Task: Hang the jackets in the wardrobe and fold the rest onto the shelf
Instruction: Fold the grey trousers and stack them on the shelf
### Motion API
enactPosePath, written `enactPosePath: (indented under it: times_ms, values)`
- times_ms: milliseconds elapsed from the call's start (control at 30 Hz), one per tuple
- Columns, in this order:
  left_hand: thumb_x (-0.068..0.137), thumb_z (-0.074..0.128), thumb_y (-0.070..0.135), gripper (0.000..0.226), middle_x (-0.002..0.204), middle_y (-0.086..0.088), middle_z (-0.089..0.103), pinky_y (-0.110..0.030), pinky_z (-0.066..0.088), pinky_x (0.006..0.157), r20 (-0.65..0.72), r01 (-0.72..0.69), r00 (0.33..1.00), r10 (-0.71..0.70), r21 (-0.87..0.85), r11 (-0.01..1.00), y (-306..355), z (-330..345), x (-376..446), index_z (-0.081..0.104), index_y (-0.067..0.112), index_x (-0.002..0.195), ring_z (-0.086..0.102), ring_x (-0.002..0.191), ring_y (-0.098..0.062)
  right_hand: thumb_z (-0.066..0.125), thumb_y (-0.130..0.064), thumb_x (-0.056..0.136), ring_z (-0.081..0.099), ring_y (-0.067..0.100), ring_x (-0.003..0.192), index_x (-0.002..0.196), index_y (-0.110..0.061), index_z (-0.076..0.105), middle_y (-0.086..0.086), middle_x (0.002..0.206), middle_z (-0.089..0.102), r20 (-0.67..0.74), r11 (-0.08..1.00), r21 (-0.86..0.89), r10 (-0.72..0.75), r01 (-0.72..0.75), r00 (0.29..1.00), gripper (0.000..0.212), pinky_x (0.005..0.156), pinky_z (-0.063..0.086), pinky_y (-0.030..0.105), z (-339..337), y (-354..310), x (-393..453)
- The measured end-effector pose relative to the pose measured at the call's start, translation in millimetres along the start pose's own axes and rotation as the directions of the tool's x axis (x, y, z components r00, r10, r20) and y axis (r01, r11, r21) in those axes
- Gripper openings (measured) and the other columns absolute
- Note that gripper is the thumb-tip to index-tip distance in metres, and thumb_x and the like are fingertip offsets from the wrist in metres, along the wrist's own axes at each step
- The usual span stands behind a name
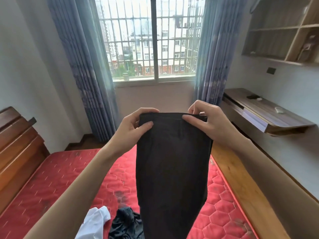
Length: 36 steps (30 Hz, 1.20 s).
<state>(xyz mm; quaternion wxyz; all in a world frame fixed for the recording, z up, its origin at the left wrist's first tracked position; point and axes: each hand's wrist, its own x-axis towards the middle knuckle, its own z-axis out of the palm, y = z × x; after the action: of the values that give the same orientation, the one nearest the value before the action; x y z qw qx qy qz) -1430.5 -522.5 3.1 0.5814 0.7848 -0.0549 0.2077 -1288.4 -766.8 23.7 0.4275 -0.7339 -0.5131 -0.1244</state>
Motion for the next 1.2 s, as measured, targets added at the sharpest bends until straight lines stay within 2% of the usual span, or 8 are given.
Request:
enactPosePath:
  times_ms: [167,267,367,600,800,933,1067,1200]
  values:
    - [0.096,0.073,0.005,0.031,0.112,-0.001,0.076,-0.034,0.061,0.093,0.204,-0.077,0.978,0.031,0.222,0.972,32,-8,25,0.067,0.017,0.124,0.074,0.106,-0.021,0.074,-0.047,0.093,0.066,0.011,0.084,0.076,-0.032,0.053,-0.008,0.089,0.068,-0.062,1.000,-0.015,0.003,-0.004,0.998,0.030,0.079,0.056,0.033,-21,-8,20]
    - [0.094,0.076,0.007,0.023,0.105,-0.003,0.077,-0.041,0.061,0.092,0.221,-0.105,0.975,0.039,0.294,0.950,47,-11,40,0.070,0.013,0.115,0.074,0.101,-0.022,0.075,-0.076,0.076,0.068,0.001,0.095,0.108,-0.041,0.062,-0.018,0.098,0.070,0.096,0.991,-0.127,0.051,-0.039,0.994,0.049,0.083,0.054,0.026,-45,-16,32]
    - [0.092,0.079,0.011,0.025,0.106,0.002,0.078,-0.045,0.061,0.094,0.303,-0.030,0.949,-0.088,0.365,0.930,60,-11,52,0.070,0.017,0.115,0.075,0.100,-0.018,0.078,-0.077,0.072,0.071,-0.004,0.092,0.122,-0.045,0.066,-0.029,0.100,0.073,0.320,0.985,-0.167,0.089,-0.036,0.943,0.060,0.077,0.059,0.017,-60,-26,39]
    - [0.083,0.088,0.026,0.045,0.109,0.004,0.080,-0.044,0.061,0.094,0.539,0.129,0.672,-0.508,0.590,0.797,86,22,56,0.069,0.022,0.123,0.078,0.099,-0.020,0.079,-0.051,0.087,0.076,0.012,0.087,0.102,-0.036,0.075,-0.009,0.095,0.078,0.557,0.993,-0.051,0.117,-0.107,0.822,0.021,0.073,0.064,0.029,-64,-37,31]
    - [0.080,0.091,0.031,0.034,0.109,-0.004,0.080,-0.031,0.064,0.077,0.674,0.215,0.488,-0.555,0.523,0.825,91,40,59,0.077,0.021,0.110,0.079,0.098,-0.025,0.087,-0.061,0.073,0.079,0.016,0.090,0.104,-0.039,0.077,-0.006,0.101,0.080,0.783,0.937,0.033,0.191,-0.347,0.592,0.039,0.071,0.062,0.023,-81,-47,15]
    - [0.079,0.092,0.031,0.036,0.113,-0.005,0.080,-0.032,0.064,0.079,0.716,0.183,0.392,-0.577,0.555,0.812,81,40,71,0.077,0.024,0.111,0.078,0.101,-0.027,0.086,-0.053,0.079,0.079,0.020,0.093,0.099,-0.030,0.081,-0.001,0.101,0.081,0.841,0.894,-0.017,0.255,-0.448,0.477,0.031,0.073,0.062,0.026,-82,-30,17]
    - [0.076,0.094,0.025,0.040,0.111,-0.005,0.080,-0.043,0.064,0.089,0.657,0.174,0.403,-0.637,0.629,0.758,57,35,92,0.076,0.021,0.112,0.078,0.101,-0.028,0.087,-0.048,0.080,0.079,0.021,0.095,0.099,-0.028,0.082,0.001,0.102,0.081,0.834,0.864,-0.077,0.329,-0.498,0.443,0.028,0.075,0.062,0.027,-69,4,27]
    - [0.077,0.093,0.021,0.041,0.104,0.002,0.081,-0.040,0.064,0.088,0.506,0.175,0.560,-0.656,0.701,0.691,19,37,125,0.076,0.019,0.114,0.079,0.095,-0.021,0.088,-0.044,0.081,0.079,0.018,0.089,0.101,-0.025,0.081,-0.003,0.097,0.081,0.747,0.881,-0.198,0.419,-0.429,0.516,0.029,0.076,0.065,0.034,-48,47,53]
